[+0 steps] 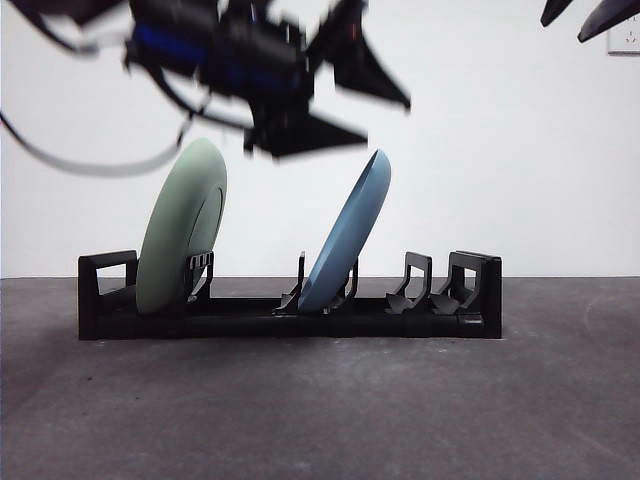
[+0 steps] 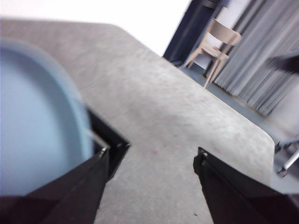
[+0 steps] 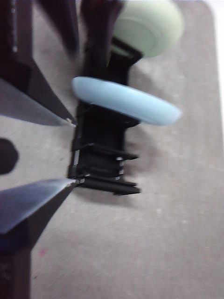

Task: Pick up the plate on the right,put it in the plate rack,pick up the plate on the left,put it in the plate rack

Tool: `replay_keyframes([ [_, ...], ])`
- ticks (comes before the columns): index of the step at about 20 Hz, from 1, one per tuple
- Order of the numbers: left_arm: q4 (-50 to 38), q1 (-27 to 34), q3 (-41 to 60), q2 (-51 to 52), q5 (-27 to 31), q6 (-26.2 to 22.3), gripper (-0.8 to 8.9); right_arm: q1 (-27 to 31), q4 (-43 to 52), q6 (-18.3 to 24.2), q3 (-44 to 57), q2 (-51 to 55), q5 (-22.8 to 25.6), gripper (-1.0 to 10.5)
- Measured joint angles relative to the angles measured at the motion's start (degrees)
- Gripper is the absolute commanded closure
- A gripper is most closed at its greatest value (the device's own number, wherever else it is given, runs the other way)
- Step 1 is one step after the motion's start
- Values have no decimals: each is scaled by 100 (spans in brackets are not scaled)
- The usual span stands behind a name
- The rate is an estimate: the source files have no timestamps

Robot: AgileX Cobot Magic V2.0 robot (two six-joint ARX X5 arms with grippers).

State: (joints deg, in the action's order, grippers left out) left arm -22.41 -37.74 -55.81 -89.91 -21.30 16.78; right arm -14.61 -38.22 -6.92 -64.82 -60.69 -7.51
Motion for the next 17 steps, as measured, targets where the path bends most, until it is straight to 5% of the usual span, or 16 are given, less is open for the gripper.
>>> replay_keyframes([
  [2, 809, -195, -2, 796, 557, -717, 539, 0, -197, 166, 0, 0, 0, 762],
  [5, 2411, -284, -2, 2000, 1980, -1683, 826, 0, -450, 380, 0, 0, 0, 926],
  [8, 3818, -138, -2, 2992, 3051, -2081, 822, 0, -466, 549, 0, 0, 2, 962],
  [13, 5174, 645, -2, 4065, 3322, -2227, 822, 0, -37, 636, 229, 280, 293, 963],
  [17, 5193, 1204, 505, 4767, 3220, -2236, 822, -4, 1239, 505, 1532, 1580, 717, 962],
])
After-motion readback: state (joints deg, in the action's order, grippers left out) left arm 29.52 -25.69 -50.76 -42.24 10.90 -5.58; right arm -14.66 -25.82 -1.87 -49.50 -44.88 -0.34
